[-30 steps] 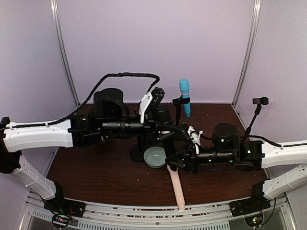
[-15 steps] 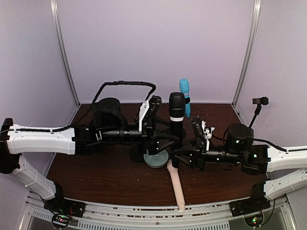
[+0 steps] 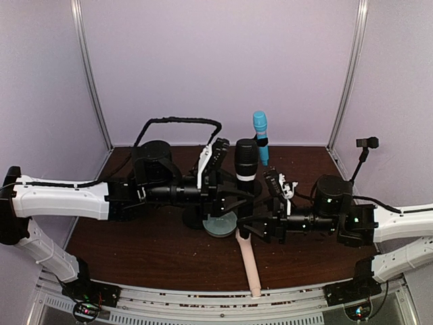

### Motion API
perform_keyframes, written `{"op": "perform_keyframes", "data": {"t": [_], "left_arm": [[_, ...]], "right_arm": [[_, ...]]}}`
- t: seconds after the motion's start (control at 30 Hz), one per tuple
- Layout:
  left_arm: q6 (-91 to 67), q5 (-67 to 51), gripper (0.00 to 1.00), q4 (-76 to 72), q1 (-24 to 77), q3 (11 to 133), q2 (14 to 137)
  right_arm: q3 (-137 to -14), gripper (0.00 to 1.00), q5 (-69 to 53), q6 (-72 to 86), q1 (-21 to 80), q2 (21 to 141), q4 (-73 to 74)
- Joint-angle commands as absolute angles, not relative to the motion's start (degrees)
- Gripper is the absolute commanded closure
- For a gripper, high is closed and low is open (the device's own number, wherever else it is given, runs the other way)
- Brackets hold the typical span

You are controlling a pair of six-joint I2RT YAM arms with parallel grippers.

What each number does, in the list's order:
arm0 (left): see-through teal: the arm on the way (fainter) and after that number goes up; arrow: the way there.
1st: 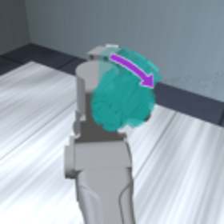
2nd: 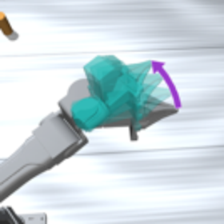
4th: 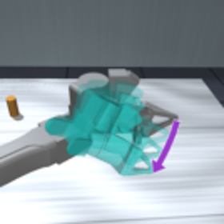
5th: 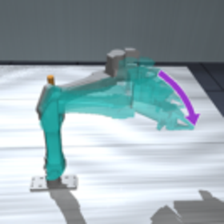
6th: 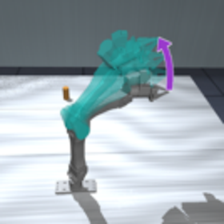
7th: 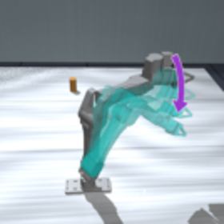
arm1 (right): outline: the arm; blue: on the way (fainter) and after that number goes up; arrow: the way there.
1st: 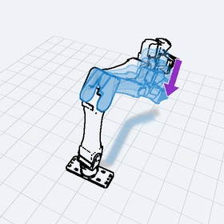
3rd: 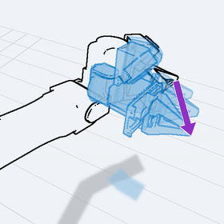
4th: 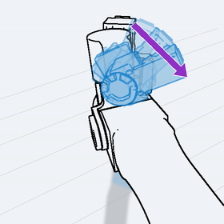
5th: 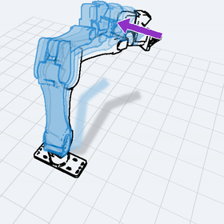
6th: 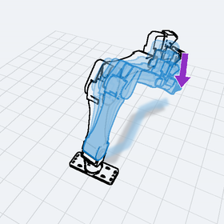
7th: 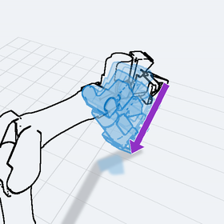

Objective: Attach the microphones to the stand

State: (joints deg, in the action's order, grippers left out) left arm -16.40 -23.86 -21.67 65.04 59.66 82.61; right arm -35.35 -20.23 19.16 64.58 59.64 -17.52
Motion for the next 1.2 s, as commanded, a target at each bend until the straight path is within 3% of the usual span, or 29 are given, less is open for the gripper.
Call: {"op": "perform_keyframes", "data": {"t": [0.0, 0.2, 0.3, 0.37, 0.53, 0.67, 1.17], "left_arm": [[-11.33, -19.97, 0.74, -17.74, 65.27, 59.43, 80.25], [-3.72, -8.56, 0.78, -1.18, 65.23, 61.90, 79.54], [-1.12, -4.59, 0.79, 5.17, 65.28, 63.06, 80.04], [0.71, -2.12, 0.80, 9.28, 65.30, 64.20, 80.48], [4.41, 1.79, 0.80, 15.43, 65.36, 65.81, 80.42], [7.38, 4.99, 0.81, 18.69, 66.03, 66.85, 80.28], [13.79, 6.50, 0.78, 19.73, 71.13, 67.90, 80.17]], "right_arm": [[-37.59, 0.42, -17.76, 17.77, 64.50, 56.98, -10.39], [-36.83, 0.29, -5.33, 12.74, 64.51, 47.02, 0.05], [-41.97, 0.06, 7.30, 9.46, 64.39, 43.90, 10.11], [-45.65, 0.00, 10.74, 5.88, 63.62, 43.65, 14.28], [-56.18, 0.00, 1.22, 3.59, 59.96, 50.27, 24.60], [-62.08, 0.13, -7.17, 4.80, 59.86, 58.25, 30.40], [-62.98, 0.21, -20.10, 6.43, 59.98, 66.94, 24.24]]}}
